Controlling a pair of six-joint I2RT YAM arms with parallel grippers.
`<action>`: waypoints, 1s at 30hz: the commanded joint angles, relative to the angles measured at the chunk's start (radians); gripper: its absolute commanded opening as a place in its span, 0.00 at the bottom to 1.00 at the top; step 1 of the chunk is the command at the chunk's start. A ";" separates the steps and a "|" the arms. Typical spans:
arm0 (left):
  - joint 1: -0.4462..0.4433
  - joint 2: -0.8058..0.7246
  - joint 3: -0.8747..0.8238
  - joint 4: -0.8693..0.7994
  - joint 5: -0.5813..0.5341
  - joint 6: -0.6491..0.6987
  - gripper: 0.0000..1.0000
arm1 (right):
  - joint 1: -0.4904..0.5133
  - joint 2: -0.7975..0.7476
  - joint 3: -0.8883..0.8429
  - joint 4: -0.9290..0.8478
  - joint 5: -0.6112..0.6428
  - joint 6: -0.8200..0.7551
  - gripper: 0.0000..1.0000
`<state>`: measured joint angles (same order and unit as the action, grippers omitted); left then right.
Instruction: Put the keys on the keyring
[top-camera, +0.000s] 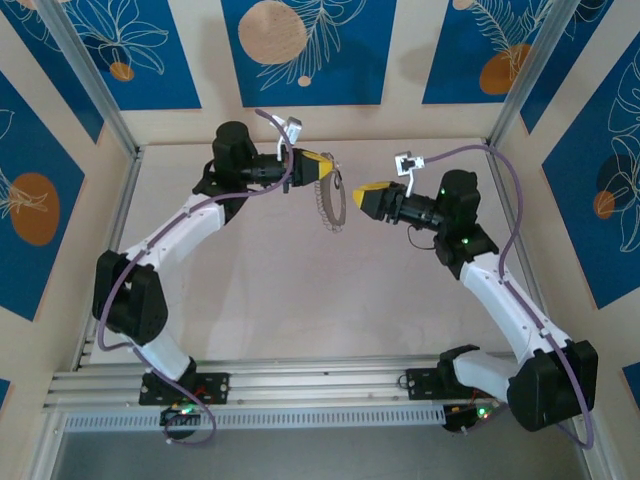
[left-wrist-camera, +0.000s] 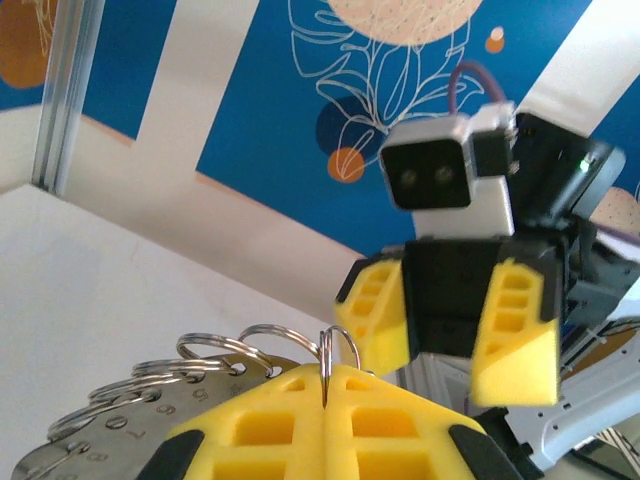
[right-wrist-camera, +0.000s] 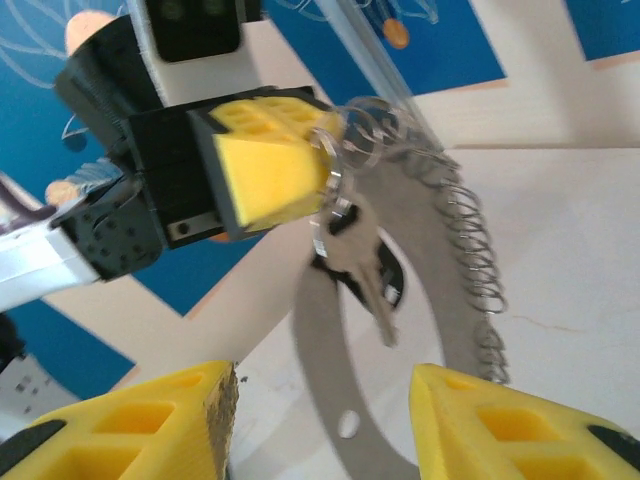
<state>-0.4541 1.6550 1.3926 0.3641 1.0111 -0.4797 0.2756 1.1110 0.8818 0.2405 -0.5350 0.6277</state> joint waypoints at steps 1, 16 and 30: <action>-0.015 -0.047 -0.027 0.157 -0.012 -0.069 0.00 | 0.007 -0.019 -0.035 0.169 0.159 0.136 0.49; -0.026 -0.058 -0.071 0.201 -0.011 -0.079 0.00 | 0.048 0.111 0.114 0.157 0.136 0.269 0.42; -0.025 -0.055 -0.062 0.196 -0.003 -0.076 0.00 | 0.072 0.150 0.156 0.137 0.105 0.261 0.28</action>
<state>-0.4698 1.6363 1.3266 0.5095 1.0008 -0.5518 0.3351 1.2518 0.9993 0.3737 -0.4183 0.8906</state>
